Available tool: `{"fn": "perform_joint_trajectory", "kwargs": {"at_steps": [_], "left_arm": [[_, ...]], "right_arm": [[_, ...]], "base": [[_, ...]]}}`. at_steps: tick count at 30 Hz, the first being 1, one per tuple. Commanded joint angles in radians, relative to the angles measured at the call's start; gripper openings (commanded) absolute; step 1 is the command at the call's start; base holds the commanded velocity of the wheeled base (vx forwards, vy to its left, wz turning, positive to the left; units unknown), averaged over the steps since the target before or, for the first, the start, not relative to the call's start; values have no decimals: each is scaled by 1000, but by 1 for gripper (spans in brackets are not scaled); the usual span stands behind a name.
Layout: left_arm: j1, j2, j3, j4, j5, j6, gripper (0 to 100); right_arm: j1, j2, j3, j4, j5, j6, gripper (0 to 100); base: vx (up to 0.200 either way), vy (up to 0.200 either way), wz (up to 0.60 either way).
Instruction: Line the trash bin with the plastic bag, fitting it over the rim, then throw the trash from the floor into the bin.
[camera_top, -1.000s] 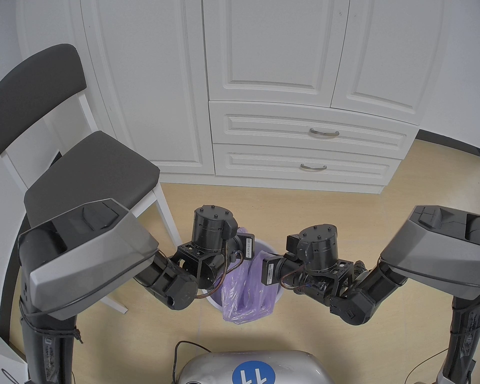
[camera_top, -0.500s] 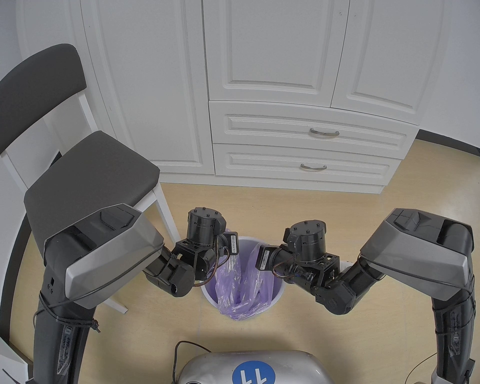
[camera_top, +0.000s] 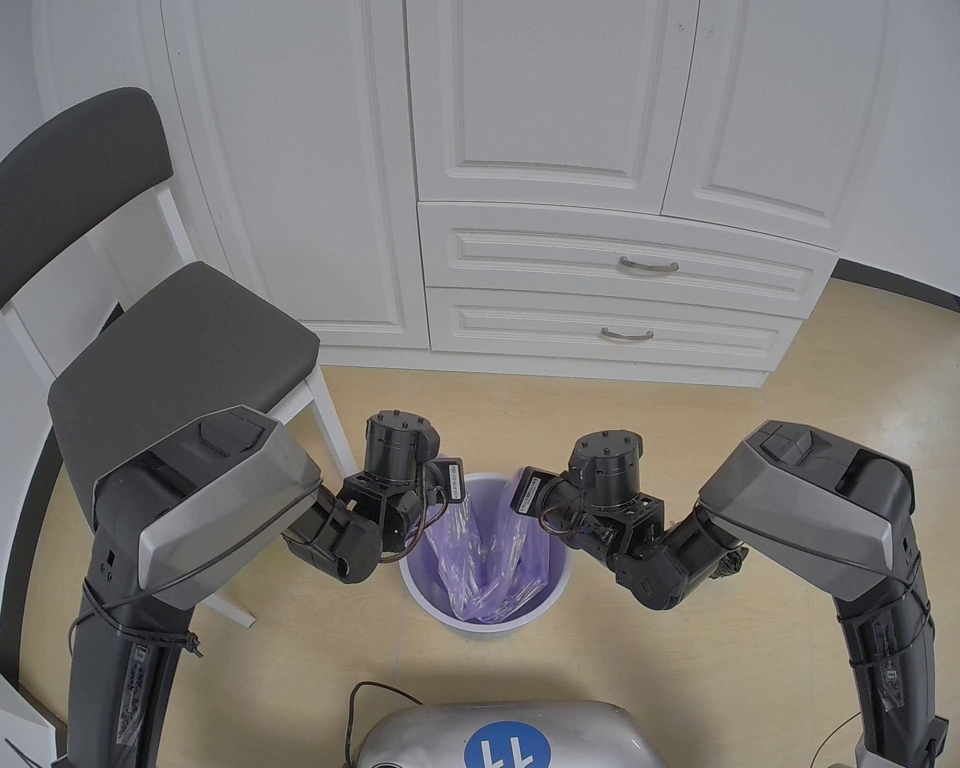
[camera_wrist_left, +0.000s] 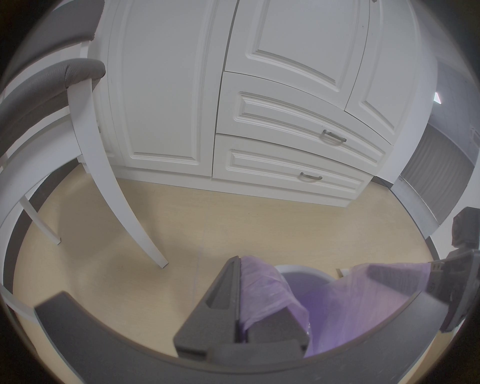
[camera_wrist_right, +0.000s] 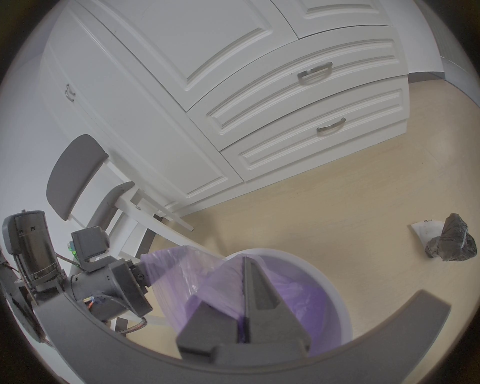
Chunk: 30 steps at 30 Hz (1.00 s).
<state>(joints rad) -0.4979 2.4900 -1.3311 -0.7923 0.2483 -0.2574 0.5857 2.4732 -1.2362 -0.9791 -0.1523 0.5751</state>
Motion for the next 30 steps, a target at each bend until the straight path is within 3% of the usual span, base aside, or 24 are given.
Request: {"fn": "perform_joint_trajectory", "kwargs": {"at_steps": [1, 11, 16, 20, 25, 30], "left_arm": [[4, 20, -14, 1, 0, 0, 0], [21, 7, -17, 33, 5, 4, 0], [65, -25, 0, 31, 28, 75, 0], [93, -53, 53, 16, 28, 136, 0], [104, -63, 98, 16, 25, 196, 0], [130, -66, 139, 12, 26, 277, 0]], "right_arm": [[-3, 26, -9, -1, 0, 0, 0], [-26, 26, -26, -3, -6, -1, 0], [-60, 9, -12, 22, -9, -63, 0], [-95, -3, 9, 37, -9, -164, 0], [-124, -31, 133, 30, -9, -366, 0], [-142, -39, 190, 22, -9, -468, 0]], "base": [[0, 0, 0], [0, 0, 0], [0, 0, 0], [0, 0, 0], [0, 0, 0], [0, 0, 0]]}}
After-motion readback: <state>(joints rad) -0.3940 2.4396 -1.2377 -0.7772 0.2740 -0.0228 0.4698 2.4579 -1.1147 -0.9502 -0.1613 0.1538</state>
